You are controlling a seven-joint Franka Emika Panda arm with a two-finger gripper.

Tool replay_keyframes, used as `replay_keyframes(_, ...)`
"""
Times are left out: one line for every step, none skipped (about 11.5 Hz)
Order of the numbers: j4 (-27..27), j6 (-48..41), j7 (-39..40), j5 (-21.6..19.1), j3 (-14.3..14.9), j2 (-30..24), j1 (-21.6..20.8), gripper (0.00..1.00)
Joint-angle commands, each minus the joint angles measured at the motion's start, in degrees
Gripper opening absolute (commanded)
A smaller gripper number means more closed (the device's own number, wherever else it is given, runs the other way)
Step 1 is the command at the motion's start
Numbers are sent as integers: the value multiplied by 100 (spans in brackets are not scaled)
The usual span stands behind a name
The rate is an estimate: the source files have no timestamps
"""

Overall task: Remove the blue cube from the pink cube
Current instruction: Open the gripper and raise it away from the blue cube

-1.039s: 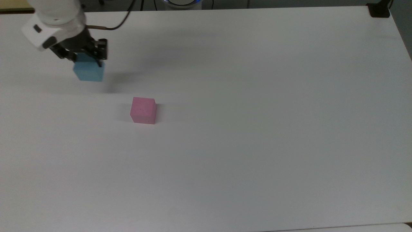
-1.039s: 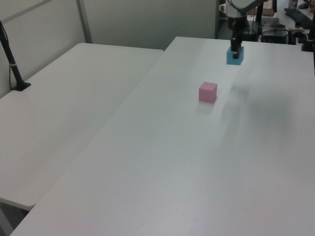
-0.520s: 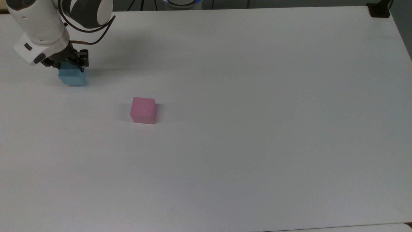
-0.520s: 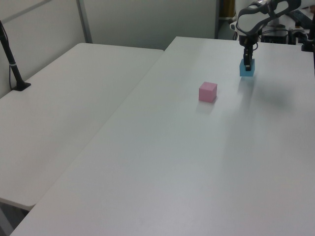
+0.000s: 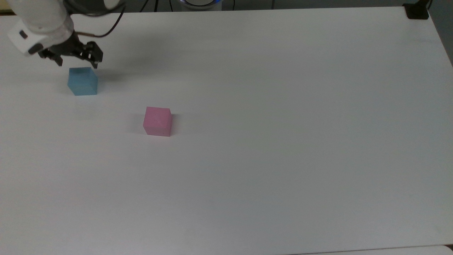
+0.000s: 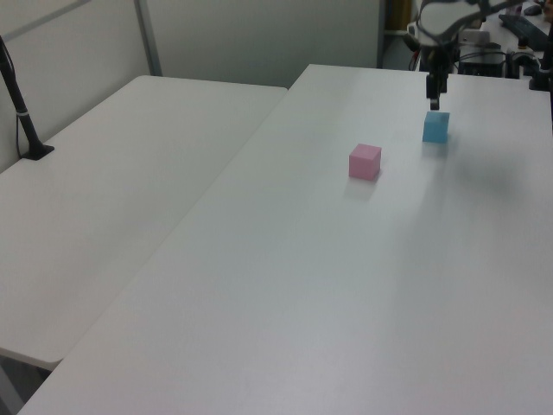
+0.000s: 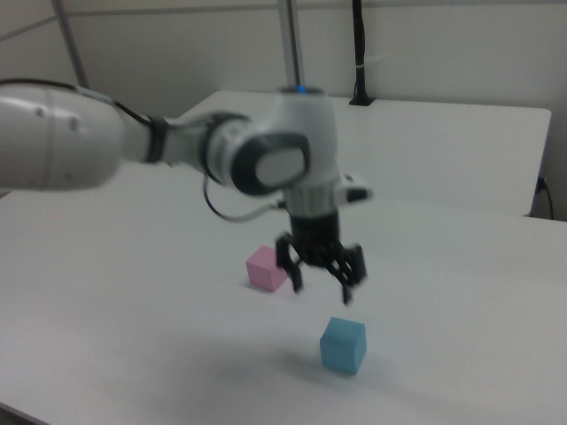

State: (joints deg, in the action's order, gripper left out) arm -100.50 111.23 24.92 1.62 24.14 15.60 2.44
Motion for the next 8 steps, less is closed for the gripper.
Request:
replay_keyframes(108,-1285,-1388,67,-442,-1241,-691,100)
replay_keyframes(275,-1532,-1863,102,-880,-1339,-693,100)
replay_keyframes(346,-1648,-2242,215,-1137,-1366,-745,100)
replay_keyframes(330,-1701,-2420,242,-1235,-1514,-798,100)
replay_keyframes(329,-1684,-2448,217,-1254,-1568,-816,100)
replay_keyframes(338,-1684,-2448,181,-1254,-1603,-816,100)
replay_keyframes(338,-1675,-2448,181,-1263,-1638,-824,100)
replay_keyframes(347,-1684,-2431,155,-1263,-1656,-825,100)
